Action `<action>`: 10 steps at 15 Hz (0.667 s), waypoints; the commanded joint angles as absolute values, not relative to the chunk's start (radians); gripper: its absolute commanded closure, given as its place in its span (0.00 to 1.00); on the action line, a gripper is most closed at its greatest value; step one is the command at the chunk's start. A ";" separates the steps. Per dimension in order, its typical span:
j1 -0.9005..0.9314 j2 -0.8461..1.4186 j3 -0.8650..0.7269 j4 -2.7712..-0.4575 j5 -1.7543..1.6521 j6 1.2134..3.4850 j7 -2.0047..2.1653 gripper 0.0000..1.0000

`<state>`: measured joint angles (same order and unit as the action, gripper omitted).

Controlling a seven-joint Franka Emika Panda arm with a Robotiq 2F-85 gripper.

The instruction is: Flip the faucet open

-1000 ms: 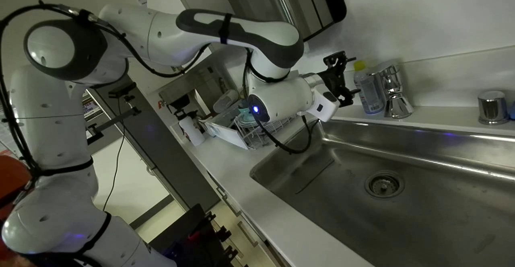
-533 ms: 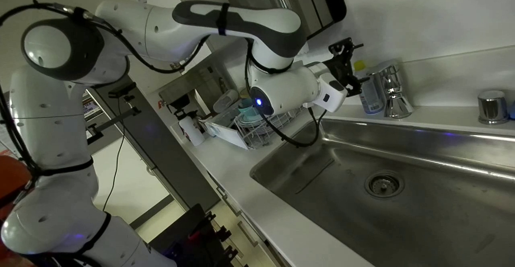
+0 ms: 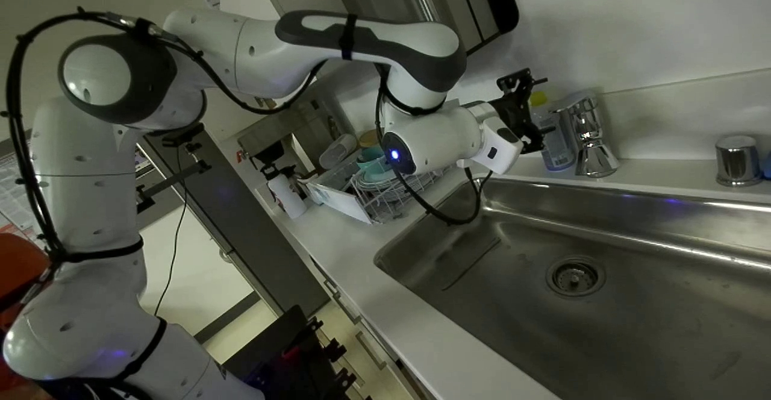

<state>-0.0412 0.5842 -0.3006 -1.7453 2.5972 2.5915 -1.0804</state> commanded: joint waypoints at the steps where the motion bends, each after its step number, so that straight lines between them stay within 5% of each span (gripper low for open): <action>1: -0.043 0.614 -0.314 -1.678 2.593 2.615 -1.077 0.00; 2: -0.045 0.618 -0.316 -1.668 2.593 2.613 -1.076 0.00; 3: -0.047 0.622 -0.317 -1.659 2.593 2.614 -1.075 0.25; 4: -0.048 0.624 -0.318 -1.653 2.593 2.613 -1.074 0.26; 10: -0.046 0.635 -0.314 -1.649 2.593 2.614 -1.074 0.72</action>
